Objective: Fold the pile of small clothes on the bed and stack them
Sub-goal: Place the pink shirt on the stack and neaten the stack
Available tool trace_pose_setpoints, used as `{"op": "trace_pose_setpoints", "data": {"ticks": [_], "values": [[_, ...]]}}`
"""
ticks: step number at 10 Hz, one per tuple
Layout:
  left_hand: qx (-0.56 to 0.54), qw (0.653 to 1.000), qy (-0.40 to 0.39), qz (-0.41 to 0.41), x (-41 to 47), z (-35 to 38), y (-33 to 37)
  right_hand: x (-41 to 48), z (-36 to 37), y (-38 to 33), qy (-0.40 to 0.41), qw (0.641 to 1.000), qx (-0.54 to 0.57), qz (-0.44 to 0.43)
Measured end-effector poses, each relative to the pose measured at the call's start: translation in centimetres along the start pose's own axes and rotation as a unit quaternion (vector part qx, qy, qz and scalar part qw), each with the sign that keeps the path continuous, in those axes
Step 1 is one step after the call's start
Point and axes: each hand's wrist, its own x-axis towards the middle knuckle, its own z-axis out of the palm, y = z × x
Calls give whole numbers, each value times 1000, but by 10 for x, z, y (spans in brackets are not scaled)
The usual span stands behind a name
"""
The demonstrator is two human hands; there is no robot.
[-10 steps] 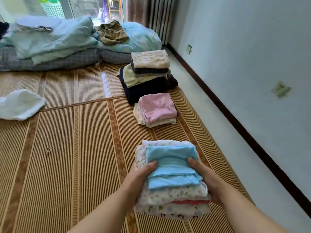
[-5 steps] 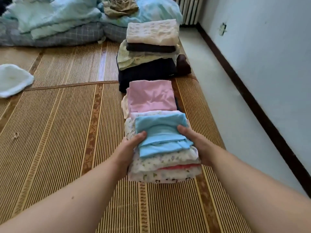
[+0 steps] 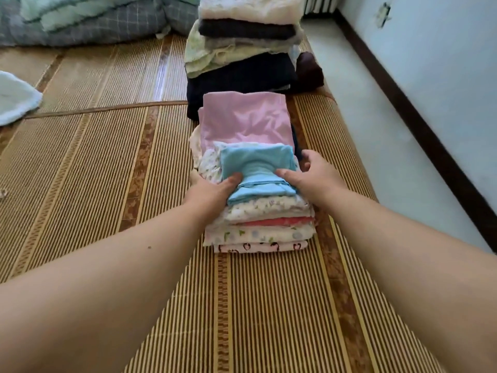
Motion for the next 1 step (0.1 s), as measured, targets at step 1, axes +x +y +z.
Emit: {"op": "trace_pose_setpoints", "data": {"ticks": [1], "values": [[97,993,66,26,-19,-4,15,-20,-5,-14,58,989,-108,-81]]}}
